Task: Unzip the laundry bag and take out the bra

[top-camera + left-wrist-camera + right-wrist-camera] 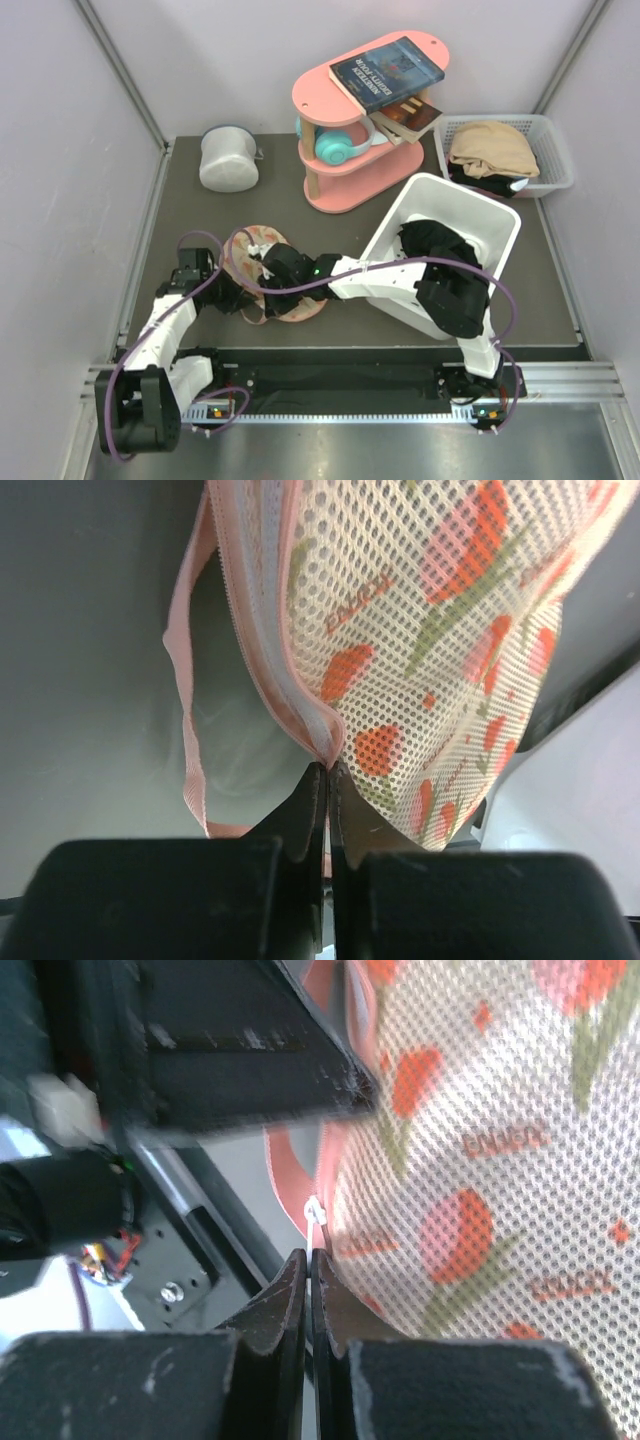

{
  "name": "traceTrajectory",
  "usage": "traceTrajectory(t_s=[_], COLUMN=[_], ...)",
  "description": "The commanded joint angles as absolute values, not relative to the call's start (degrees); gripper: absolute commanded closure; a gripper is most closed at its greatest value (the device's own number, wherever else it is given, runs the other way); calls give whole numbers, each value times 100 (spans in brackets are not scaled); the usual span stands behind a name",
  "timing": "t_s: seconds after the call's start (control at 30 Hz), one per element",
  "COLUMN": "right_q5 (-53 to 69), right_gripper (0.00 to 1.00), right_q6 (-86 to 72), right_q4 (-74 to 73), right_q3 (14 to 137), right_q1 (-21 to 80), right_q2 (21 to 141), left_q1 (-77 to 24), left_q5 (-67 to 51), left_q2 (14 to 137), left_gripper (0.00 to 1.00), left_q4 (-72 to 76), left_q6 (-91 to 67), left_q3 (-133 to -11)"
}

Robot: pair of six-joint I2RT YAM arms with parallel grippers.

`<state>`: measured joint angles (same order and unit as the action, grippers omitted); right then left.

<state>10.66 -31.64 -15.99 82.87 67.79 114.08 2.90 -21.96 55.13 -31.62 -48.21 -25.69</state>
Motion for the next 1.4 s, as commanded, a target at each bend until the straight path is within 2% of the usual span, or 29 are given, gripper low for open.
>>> traceTrajectory(t_s=[0.0,0.77,0.8,0.87,0.9,0.97,1.07,1.37], right_q5=[958,334,343,334,343,378,474,773], right_gripper=[100,100,100,100,100,100,100,100], right_q6=[-3173,-3357,-3349,-3331,-3314,-3296,-3261,-3094], right_q4=[-1512,-1520,-1538,-1538,-1547,-1547,-1538,-1608], right_q3=[7990,6715,6732,6820,6864,7004,7215,8103], right_q1=[6847,6785,6785,6785,6785,6794,6785,6811], right_q2=[10969,9940,9949,10010,10037,10142,10327,10959], left_q1=[299,396,404,396,396,404,396,387], left_q5=[-1908,-1582,-1608,-1661,-1705,-1731,-1784,-2206], left_q2=[5783,6390,6372,6328,6224,6092,5758,4852], left_gripper=[100,100,96,78,50,34,27,25], left_q4=[-2839,-2962,-2997,-3137,-3190,-3330,-3638,-3876], left_q6=[-4597,-3982,-3973,-3946,-3946,-3964,-3999,-4535], left_q3=[-2918,-3463,-3489,-3551,-3568,-3560,-3454,-2795])
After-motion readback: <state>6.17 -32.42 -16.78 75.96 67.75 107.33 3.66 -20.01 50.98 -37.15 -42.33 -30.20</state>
